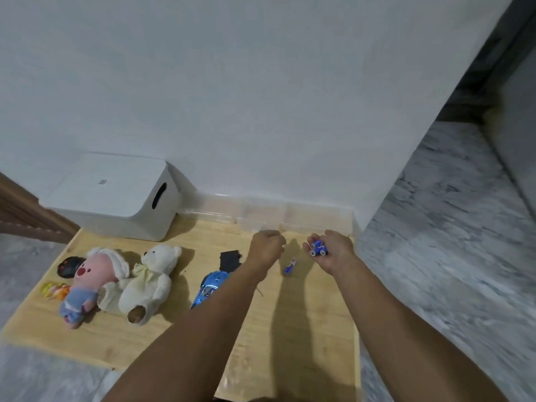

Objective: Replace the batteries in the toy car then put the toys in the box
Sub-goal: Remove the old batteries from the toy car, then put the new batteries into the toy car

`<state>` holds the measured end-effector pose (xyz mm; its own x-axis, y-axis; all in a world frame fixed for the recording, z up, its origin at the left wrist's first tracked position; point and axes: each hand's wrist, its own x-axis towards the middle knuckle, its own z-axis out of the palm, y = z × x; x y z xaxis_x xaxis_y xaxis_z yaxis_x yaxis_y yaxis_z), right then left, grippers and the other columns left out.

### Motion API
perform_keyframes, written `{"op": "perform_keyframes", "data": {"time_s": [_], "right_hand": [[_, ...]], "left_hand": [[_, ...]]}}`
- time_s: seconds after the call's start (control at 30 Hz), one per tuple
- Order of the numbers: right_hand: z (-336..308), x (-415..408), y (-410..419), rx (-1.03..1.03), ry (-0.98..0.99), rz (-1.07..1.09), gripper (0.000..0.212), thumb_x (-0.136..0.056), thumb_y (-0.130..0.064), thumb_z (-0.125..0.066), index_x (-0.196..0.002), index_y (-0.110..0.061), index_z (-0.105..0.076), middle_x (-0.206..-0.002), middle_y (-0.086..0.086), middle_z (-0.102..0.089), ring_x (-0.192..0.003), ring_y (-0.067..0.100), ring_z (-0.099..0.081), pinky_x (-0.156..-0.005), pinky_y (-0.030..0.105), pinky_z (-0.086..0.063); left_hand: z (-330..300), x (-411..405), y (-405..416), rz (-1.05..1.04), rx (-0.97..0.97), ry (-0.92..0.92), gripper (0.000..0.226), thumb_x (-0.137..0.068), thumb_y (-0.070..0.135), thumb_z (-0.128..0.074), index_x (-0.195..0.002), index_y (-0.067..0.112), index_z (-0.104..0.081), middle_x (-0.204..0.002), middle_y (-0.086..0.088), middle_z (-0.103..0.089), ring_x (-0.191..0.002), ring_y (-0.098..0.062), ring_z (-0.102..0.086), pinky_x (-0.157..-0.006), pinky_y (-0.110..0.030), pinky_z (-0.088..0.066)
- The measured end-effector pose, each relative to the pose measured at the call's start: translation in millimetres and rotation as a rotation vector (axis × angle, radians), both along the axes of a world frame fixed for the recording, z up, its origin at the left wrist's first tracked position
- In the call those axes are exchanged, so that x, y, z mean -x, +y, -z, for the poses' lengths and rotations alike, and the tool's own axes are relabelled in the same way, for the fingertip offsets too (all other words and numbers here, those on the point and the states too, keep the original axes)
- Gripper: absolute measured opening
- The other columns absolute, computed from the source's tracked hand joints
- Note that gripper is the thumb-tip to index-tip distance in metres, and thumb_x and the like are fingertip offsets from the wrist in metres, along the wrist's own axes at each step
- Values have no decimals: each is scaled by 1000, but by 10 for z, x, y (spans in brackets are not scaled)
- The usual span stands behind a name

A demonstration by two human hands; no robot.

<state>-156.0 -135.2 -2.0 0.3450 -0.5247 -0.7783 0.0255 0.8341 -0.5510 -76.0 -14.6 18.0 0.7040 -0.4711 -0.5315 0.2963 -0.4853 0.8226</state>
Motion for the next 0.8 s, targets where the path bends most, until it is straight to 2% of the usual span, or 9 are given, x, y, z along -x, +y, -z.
{"op": "perform_keyframes", "data": {"time_s": [0.07, 0.17, 0.3, 0.37, 0.47, 0.57, 0.63, 0.67, 0.8], "right_hand": [[-30, 24, -62, 0, -7, 10, 19, -96, 4, -35, -108, -3, -48, -80, 15, -54, -62, 24, -52, -67, 40, -50], [-41, 46, -143, 0, -21, 26, 17, -97, 3, -42, -110, -2, -50, -81, 15, -56, -63, 23, -53, -61, 37, -50], [-21, 53, -223, 39, -19, 24, 24, -97, 3, -43, -114, -5, -56, -85, 14, -58, -65, 22, -55, -61, 34, -50], [-10, 45, -248, 85, 2, 26, 27, -96, 7, -39, -112, -5, -57, -85, 14, -58, -65, 22, -56, -58, 33, -48], [1, 12, -264, 125, 15, 61, 29, -93, 9, -38, -110, -2, -58, -87, 15, -59, -64, 22, -56, -53, 32, -43], [6, -17, -259, 128, 31, 119, 25, -91, 6, -41, -107, 0, -59, -84, 15, -60, -60, 23, -56, -50, 31, -41], [23, -20, -246, 104, 24, 153, 21, -92, 5, -43, -107, 1, -57, -78, 17, -59, -56, 24, -53, -50, 32, -39], [23, -19, -240, 81, 7, 174, 19, -91, 6, -44, -106, 2, -55, -76, 18, -58, -55, 24, -51, -51, 33, -40], [19, -29, -282, -3, -89, 280, 22, -89, 8, -42, -109, 6, -52, -93, 23, -55, -76, 33, -59, -81, 43, -56]], "left_hand": [[-36, -41, -151, -114, 60, 192, 15, -96, 6, -46, -103, 2, -58, -111, -18, -62, -91, -29, -60, -86, -42, -51], [16, -90, -309, -122, 49, 236, 20, -96, 7, -43, -111, -1, -54, -113, -16, -60, -94, -29, -60, -83, -43, -50], [11, -109, -436, -125, 60, 249, 20, -90, -3, -45, -79, 8, -57, -101, -13, -59, -89, -27, -57, -78, -40, -51], [0, -128, -492, -116, 103, 266, 25, -88, -6, -45, -76, 13, -56, -98, -10, -57, -94, -27, -55, -80, -41, -50], [-9, -177, -549, -79, 135, 263, 26, -87, -6, -47, -95, 17, -57, -95, -2, -56, -101, -23, -54, -89, -43, -49], [-13, -231, -558, -38, 143, 230, 30, -86, -4, -49, -99, 21, -58, -109, 0, -56, -110, -21, -51, -97, -45, -44], [-9, -257, -556, -4, 137, 212, 45, -85, -1, -50, -124, 20, -57, -127, 0, -53, -121, -22, -48, -102, -47, -40], [-3, -266, -557, 11, 133, 213, 56, -85, 1, -50, -138, 21, -49, -135, -1, -49, -125, -23, -47, -103, -46, -39], [-4, -270, -582, 49, 127, 218, 70, -86, 4, -52, -149, 29, -34, -150, -5, -39, -132, -25, -41, -104, -44, -36]]}}
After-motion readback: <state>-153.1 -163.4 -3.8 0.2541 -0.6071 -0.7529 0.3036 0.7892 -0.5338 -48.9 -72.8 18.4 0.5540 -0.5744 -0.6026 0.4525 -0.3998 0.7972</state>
